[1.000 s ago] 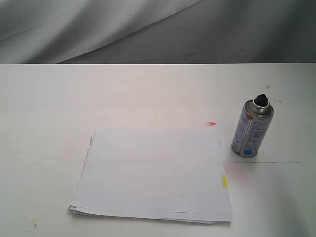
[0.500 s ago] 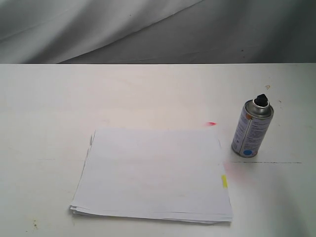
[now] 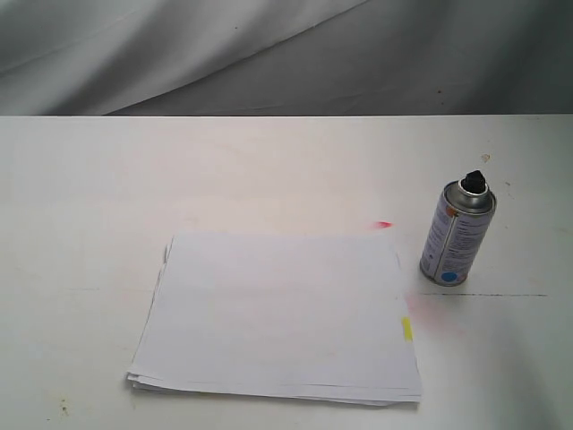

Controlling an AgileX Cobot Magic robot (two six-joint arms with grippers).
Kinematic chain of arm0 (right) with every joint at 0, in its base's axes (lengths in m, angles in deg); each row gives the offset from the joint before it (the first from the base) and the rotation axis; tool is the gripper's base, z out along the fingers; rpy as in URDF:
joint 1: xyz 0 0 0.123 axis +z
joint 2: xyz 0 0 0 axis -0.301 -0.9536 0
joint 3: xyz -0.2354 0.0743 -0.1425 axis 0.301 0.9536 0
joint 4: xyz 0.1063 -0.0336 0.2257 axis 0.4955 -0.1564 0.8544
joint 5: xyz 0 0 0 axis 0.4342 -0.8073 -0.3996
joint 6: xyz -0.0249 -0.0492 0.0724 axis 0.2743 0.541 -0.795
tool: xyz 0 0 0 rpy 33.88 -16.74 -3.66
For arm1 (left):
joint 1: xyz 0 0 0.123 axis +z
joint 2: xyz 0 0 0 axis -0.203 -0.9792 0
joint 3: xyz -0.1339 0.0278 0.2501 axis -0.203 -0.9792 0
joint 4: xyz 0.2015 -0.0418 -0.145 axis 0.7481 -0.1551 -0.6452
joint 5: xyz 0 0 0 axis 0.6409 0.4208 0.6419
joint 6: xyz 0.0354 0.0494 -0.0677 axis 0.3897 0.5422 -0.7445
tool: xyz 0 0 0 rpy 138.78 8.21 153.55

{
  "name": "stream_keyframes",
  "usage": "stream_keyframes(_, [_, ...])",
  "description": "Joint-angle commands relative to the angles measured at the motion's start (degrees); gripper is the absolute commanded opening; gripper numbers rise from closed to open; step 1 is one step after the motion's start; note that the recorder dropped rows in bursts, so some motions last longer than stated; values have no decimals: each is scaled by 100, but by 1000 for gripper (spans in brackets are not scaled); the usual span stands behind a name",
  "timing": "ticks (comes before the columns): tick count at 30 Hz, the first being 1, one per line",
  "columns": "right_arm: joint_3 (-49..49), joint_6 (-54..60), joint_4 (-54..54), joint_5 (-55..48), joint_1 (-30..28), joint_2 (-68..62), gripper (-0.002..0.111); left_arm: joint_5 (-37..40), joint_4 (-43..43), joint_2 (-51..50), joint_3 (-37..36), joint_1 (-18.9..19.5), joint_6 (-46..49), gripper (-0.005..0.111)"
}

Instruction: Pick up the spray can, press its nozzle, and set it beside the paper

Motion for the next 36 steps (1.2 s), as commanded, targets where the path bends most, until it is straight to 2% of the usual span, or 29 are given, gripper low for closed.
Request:
stream_keyframes(1, [15,-18,25,33,-39,35,0,341,51,24,-29,-31,-63,0])
stream_keyframes(36, [15,-18,25,33,-39,35,0,328,62,24,-29,-31,-63,0])
